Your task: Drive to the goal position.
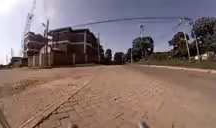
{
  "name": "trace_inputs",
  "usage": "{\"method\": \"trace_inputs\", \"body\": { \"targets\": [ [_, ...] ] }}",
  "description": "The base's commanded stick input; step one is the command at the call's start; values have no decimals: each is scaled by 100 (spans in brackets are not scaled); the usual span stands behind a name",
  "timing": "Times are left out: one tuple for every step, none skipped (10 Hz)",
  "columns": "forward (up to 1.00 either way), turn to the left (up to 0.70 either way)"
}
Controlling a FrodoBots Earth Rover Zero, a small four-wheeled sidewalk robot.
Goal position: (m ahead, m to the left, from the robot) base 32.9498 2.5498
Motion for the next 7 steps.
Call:
{"method": "trace_inputs", "body": {
  "targets": [
    [100,0],
    [100,0],
    [100,0],
    [100,0],
    [100,0],
    [100,0],
    [100,0]
  ]
}}
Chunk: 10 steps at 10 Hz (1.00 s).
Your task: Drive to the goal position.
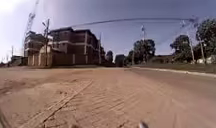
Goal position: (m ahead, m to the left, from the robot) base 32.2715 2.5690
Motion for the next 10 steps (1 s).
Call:
{"method": "trace_inputs", "body": {
  "targets": [
    [100,0],
    [100,0],
    [100,0],
    [100,0],
    [100,0],
    [100,0],
    [100,0],
    [100,0],
    [100,0],
    [100,0]
  ]
}}
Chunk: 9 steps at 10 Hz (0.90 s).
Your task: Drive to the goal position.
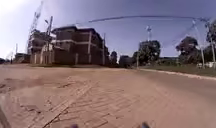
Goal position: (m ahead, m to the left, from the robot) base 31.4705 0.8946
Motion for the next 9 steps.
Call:
{"method": "trace_inputs", "body": {
  "targets": [
    [100,14],
    [100,3],
    [100,0],
    [100,0],
    [100,0],
    [100,0],
    [100,0],
    [100,0],
    [100,0]
  ]
}}
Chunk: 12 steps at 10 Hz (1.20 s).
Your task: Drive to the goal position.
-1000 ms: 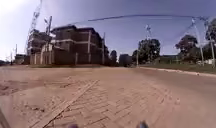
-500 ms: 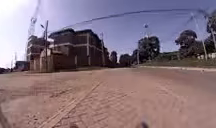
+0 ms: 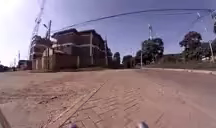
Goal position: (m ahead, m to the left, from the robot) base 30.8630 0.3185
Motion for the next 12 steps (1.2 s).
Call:
{"method": "trace_inputs", "body": {
  "targets": [
    [100,0],
    [100,-15],
    [100,-27],
    [100,-39],
    [100,0],
    [100,0],
    [100,0],
    [100,0],
    [100,0],
    [100,0],
    [100,0],
    [100,0]
  ]
}}
